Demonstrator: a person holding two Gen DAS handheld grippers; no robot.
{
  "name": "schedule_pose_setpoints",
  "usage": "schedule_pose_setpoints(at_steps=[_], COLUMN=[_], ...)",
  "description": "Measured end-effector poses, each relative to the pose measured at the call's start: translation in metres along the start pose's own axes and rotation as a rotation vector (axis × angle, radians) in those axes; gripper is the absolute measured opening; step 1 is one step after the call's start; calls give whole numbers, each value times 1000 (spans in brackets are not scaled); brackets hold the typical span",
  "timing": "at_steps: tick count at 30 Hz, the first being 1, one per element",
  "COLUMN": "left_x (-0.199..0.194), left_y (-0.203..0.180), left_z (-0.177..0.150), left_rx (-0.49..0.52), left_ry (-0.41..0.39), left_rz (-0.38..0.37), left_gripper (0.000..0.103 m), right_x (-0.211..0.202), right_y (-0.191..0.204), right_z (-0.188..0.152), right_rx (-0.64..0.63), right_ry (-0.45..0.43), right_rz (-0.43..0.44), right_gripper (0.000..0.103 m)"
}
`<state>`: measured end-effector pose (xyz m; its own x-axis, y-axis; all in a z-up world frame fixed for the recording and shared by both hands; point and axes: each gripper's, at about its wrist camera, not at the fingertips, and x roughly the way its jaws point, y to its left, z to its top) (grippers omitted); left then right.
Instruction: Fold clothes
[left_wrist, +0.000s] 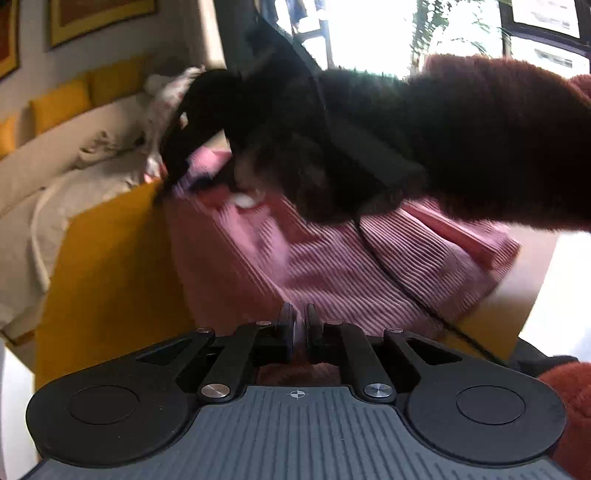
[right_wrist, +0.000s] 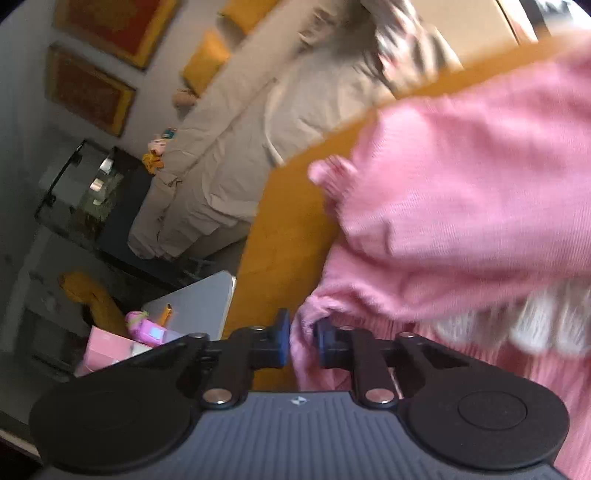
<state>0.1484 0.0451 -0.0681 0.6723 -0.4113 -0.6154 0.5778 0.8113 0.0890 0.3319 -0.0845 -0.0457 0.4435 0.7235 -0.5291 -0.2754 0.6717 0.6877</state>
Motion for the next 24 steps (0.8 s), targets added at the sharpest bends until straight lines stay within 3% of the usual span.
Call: schedule_pose_setpoints(at_steps=[3,8,11,13,16,18,20,22,24], left_x=[1,3,1,3,5,5,2,-8,-21], left_y=[2,22,41,55,63,66,67,68,71], left_z=[-2,0,-3,-6,-8,-10,-9,-5,2], left_rx=[-17,-147,-256,-327,-409,-445,-458,-441,-417], left_ry=[6,36,57,66,75,79,80,66,28], left_rz=[-26,-125,-209,-260,-329,-365,-392,-431,-456], left_gripper=[7,7,7,8,8,15,24,49,66], right_x=[-15,-18,-32,-42,-58,-52,-38,-36,-51], right_y=[-2,-9,8,20,36,32,21,5,-3], right_z=[1,-15,-18,-20,-24,-31,-40,-46,-47], right_rx=[-93,-303,-392,-417,-446,-348,-280,-220,-183], right_ry=[-31,-1,-20,-27,-33,55,129,138,110], right_rz=[-68,-216,-268,-192,-65,41,21,12,34], right_gripper=[10,9,21,36,42,44,44,41,41])
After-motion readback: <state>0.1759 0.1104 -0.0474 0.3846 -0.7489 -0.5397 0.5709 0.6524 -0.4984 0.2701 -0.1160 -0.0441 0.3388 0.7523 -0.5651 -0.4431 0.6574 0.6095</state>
